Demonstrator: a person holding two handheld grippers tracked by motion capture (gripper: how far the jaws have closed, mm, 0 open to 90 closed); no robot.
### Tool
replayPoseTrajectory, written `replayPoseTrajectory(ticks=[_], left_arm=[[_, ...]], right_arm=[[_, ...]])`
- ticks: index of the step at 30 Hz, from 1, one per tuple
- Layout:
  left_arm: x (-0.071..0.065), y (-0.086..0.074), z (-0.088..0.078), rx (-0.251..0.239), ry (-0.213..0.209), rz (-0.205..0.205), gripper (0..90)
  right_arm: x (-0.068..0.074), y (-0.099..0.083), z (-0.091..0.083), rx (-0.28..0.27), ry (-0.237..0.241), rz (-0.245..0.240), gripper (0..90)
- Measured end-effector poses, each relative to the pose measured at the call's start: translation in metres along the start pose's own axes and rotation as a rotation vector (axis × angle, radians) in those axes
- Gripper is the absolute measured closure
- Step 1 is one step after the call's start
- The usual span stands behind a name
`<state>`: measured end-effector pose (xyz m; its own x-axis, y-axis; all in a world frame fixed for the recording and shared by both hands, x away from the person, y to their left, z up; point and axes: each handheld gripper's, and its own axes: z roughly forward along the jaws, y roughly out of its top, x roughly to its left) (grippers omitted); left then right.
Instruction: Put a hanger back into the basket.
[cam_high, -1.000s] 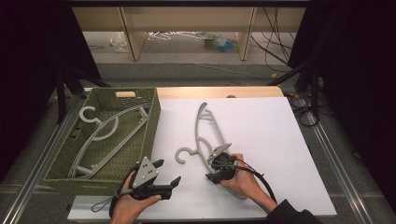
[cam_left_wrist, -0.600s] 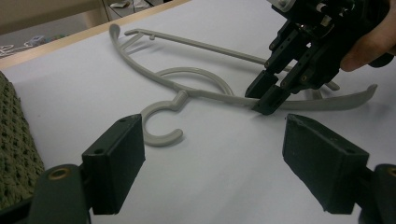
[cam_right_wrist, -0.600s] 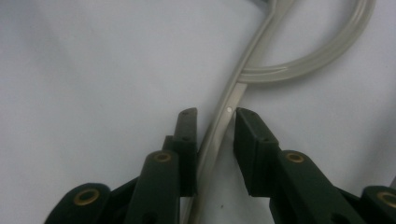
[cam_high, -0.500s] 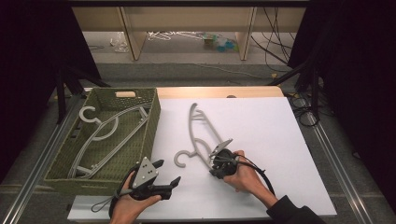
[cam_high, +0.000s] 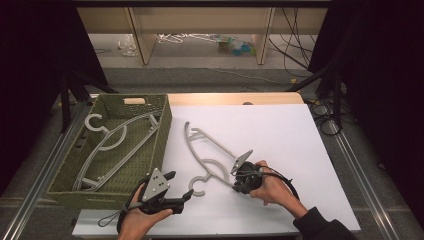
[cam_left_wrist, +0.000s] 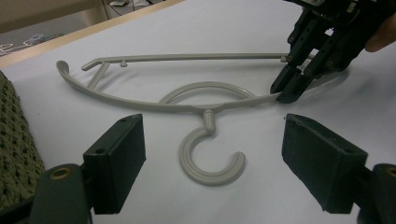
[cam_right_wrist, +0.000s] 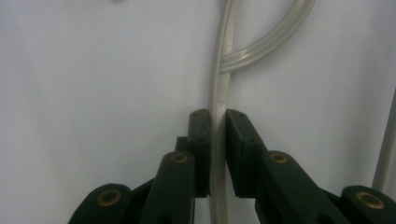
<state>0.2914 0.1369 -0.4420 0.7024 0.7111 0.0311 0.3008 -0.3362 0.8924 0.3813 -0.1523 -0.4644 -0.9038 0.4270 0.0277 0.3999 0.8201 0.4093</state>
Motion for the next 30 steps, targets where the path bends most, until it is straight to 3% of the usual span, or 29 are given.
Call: replayPoseTrajectory(ticks=[3,5,10,14,19,26,30], left_arm=[[-0.001,0.000,0.001,0.001,-0.009,-0.005,21.5],[0.001,0.001,0.002,0.001,-0.008,0.019,21.5],[0.000,0.003,0.007,0.004,-0.016,0.002,21.5],[0.001,0.008,0.010,0.001,-0.016,0.020,22.1],[0.006,0.012,0.015,0.010,-0.004,0.070,23.4],[0.003,0.015,0.019,0.017,0.006,0.119,24.5],[0.003,0.017,0.018,-0.005,-0.003,0.101,24.3]], right_arm=[[0.000,0.002,0.002,-0.001,-0.006,-0.004,79.5],[0.000,0.003,0.002,0.002,-0.001,-0.003,79.4],[0.000,0.002,0.003,0.002,-0.002,-0.021,80.9],[-0.004,0.001,-0.001,0.000,0.029,-0.012,81.9],[-0.009,-0.007,-0.032,-0.039,0.095,-0.025,81.9],[-0.009,-0.020,-0.071,-0.119,0.177,-0.063,81.9],[-0.012,-0.027,-0.083,-0.141,0.193,-0.057,82.1]])
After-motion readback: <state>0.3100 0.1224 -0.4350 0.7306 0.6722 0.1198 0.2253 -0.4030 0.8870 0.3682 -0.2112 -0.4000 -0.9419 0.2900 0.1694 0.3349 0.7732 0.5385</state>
